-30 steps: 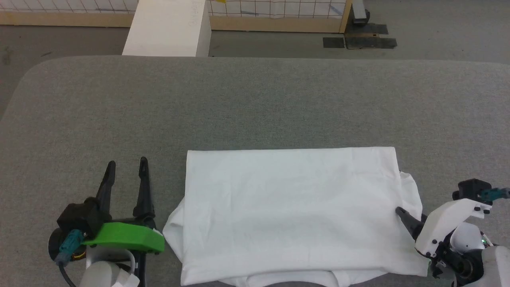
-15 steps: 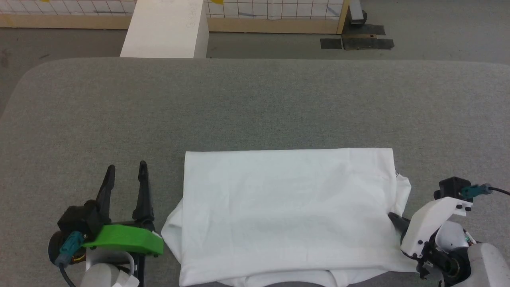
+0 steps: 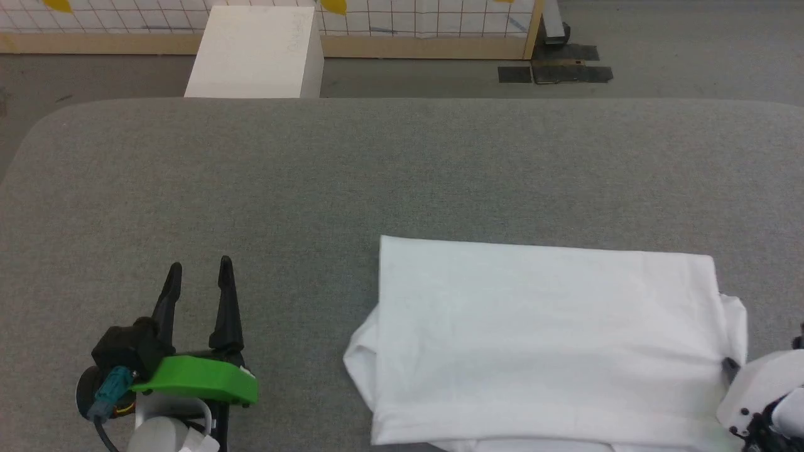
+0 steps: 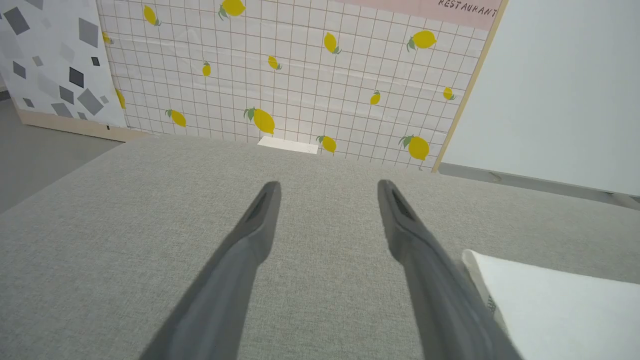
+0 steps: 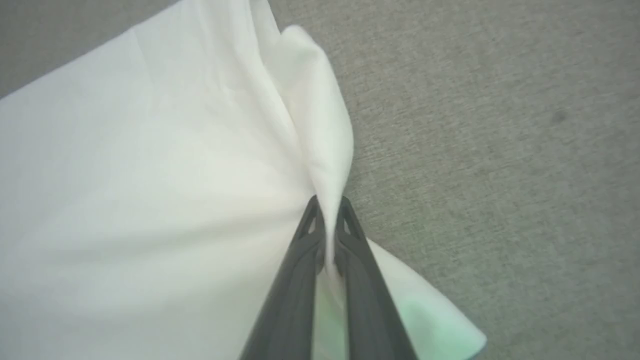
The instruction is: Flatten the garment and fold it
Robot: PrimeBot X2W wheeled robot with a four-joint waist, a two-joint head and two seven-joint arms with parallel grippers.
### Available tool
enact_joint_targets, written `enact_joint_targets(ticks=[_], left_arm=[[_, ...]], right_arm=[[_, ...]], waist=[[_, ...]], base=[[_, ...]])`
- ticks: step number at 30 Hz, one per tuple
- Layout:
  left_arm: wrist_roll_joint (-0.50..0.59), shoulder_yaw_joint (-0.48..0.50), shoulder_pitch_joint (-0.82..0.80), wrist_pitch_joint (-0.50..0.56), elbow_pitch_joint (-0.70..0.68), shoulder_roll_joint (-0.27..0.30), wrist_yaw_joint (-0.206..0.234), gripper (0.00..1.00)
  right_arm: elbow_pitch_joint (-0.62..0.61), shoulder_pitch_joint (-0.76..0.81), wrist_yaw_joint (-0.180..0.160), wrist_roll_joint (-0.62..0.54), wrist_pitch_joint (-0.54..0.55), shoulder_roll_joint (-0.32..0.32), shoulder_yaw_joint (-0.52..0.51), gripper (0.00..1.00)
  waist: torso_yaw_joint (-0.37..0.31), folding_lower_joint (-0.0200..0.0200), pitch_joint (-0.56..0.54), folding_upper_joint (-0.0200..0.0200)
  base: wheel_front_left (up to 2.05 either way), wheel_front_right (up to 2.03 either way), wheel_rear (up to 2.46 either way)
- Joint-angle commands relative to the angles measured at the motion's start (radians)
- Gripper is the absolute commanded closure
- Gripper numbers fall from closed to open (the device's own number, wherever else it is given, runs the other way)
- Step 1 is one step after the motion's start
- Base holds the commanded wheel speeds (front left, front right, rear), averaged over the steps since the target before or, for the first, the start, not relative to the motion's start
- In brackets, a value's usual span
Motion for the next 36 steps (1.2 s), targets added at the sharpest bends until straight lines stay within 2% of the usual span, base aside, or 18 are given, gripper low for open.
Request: enact_joint_targets(ticks=[1, 6, 10, 16, 19, 21, 24, 27, 36], left_arm=[[0.008, 0.001, 0.008, -0.008, 0.001, -0.006, -0.003, 0.00], [0.011, -0.001, 0.012, -0.008, 0.004, -0.007, -0.005, 0.00], [0.013, -0.002, 0.014, -0.008, 0.005, -0.007, -0.006, 0.00], [0.015, -0.006, 0.013, -0.008, 0.008, -0.008, -0.007, 0.00], [0.016, -0.011, 0.008, -0.008, 0.009, -0.008, -0.008, 0.00], [0.015, -0.013, 0.005, -0.008, 0.009, -0.008, -0.008, 0.00], [0.013, -0.015, -0.003, -0.008, 0.008, -0.009, -0.009, 0.00], [0.010, -0.023, -0.015, -0.008, 0.010, -0.009, -0.009, 0.00], [-0.003, -0.042, -0.044, -0.008, 0.014, -0.009, -0.010, 0.00]], right_arm=[[-0.010, 0.016, -0.002, -0.032, -0.015, -0.009, -0.028, 1.00], [-0.055, 0.030, -0.002, -0.069, -0.034, -0.009, -0.063, 1.00], [-0.153, 0.048, -0.002, -0.043, -0.014, -0.009, 0.013, 1.00], [-0.445, 0.105, -0.002, 0.016, 0.086, -0.009, 0.253, 1.00], [-0.579, 0.115, -0.002, -0.010, 0.143, -0.009, 0.415, 1.00], [-0.618, 0.102, -0.002, -0.040, 0.169, -0.016, 0.523, 1.00], [-0.603, 0.054, -0.002, -0.069, 0.193, -0.026, 0.663, 1.00], [-0.520, -0.020, -0.002, -0.073, 0.195, -0.026, 0.778, 1.00], [-0.180, -0.202, -0.002, -0.011, 0.147, -0.011, 0.981, 1.00]], waist=[[-0.003, 0.0000, -0.001, 0.0000], [-0.013, 0.0000, -0.006, 0.0000], [-0.017, 0.0000, -0.012, 0.0000], [-0.015, 0.0000, -0.016, 0.0000], [-0.011, 0.0000, -0.013, 0.0000], [-0.009, 0.0000, -0.009, 0.0000], [-0.002, 0.0000, 0.002, 0.0000], [0.014, 0.0000, 0.016, 0.0000], [0.067, 0.0000, 0.055, 0.0000]], base=[[0.00, 0.00, 0.00], [0.00, 0.00, 0.00], [0.00, 0.00, 0.00], [0.00, 0.00, 0.00], [0.00, 0.00, 0.00], [0.00, 0.00, 0.00], [0.00, 0.00, 0.00], [0.00, 0.00, 0.00], [0.00, 0.00, 0.00]])
